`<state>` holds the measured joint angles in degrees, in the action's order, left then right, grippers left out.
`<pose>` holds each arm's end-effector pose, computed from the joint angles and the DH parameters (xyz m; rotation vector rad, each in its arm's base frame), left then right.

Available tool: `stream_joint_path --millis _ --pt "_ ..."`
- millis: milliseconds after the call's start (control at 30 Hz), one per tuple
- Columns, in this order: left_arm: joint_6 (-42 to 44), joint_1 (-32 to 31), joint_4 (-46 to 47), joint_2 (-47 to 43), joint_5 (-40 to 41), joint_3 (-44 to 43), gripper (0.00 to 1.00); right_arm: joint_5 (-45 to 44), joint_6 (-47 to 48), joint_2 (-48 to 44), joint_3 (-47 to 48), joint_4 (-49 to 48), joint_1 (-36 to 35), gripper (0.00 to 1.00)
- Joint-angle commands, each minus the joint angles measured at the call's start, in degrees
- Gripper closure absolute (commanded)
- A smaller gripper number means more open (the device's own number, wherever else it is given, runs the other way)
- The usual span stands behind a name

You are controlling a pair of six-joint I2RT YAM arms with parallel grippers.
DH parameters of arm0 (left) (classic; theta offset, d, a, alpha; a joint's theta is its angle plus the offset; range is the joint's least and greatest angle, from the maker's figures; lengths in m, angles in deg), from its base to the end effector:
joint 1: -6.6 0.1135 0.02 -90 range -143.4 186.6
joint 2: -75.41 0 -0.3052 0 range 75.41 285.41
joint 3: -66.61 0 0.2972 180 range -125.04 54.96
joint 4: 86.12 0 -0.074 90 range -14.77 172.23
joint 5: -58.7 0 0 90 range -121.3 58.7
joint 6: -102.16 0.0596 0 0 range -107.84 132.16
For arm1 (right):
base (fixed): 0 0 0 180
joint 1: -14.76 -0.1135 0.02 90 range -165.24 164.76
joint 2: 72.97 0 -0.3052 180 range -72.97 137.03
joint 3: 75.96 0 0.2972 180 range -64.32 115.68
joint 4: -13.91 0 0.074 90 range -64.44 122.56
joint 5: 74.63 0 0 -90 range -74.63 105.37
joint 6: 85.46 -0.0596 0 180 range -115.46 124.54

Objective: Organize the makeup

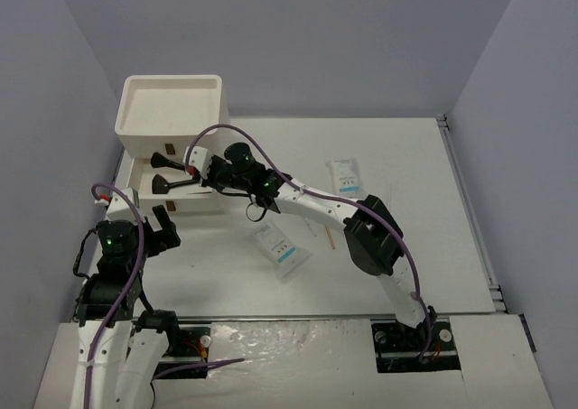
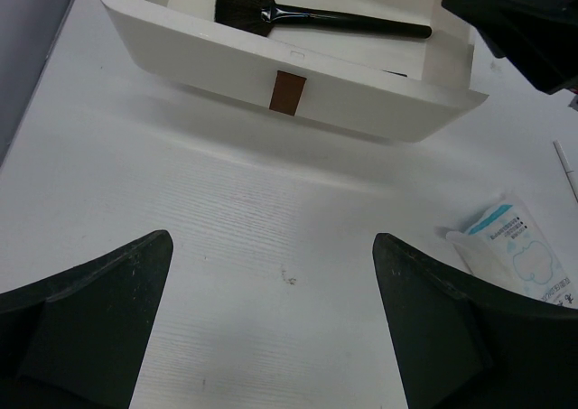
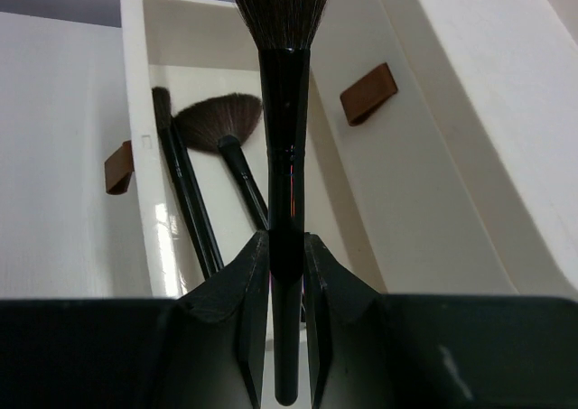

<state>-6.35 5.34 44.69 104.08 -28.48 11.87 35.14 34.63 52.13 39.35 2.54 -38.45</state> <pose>0.1420 -0.0002 0.3381 -0.3284 1.9506 -0.1763 0.3542 0.5073 0.3163 -1.2372 0.9734 0.5838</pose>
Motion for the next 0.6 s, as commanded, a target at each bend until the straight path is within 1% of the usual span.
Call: stream_joint_path --millis 0,133,233,300,367,467,500,567 --pt "-0.39 0.47 1.97 1.09 0.15 -2.26 0.09 2.85 -0.60 0.53 6.83 -11.83 -0.77 1.00" --pt "-0.47 0.55 2.21 1.57 -0.27 -2.09 0.09 3.26 -1.78 4.33 10.92 -13.01 -1.10 0.97" --pt "-0.56 0.55 2.38 2.25 -0.44 -2.00 0.09 3.26 -1.88 6.22 13.23 -12.85 -1.10 0.90" --pt "-0.47 0.55 2.55 2.53 -0.45 -1.99 0.09 2.94 -1.88 6.88 13.91 -12.67 -1.10 0.82" --pt "-0.47 0.55 2.72 3.27 -0.53 -1.92 0.09 2.83 -1.79 7.15 13.85 -12.66 -1.10 0.63" --pt "-0.47 0.64 3.17 4.02 -0.79 -1.73 0.08 2.74 -1.70 6.40 12.56 -12.58 -1.10 0.49" --pt "-0.55 0.64 3.40 4.55 -0.87 -1.73 0.09 2.59 -1.63 5.56 11.93 -12.87 -1.10 0.42" --pt "-0.44 0.76 3.74 5.36 -0.89 -1.73 0.09 1.85 -1.20 3.98 9.97 -13.28 -0.98 0.34"
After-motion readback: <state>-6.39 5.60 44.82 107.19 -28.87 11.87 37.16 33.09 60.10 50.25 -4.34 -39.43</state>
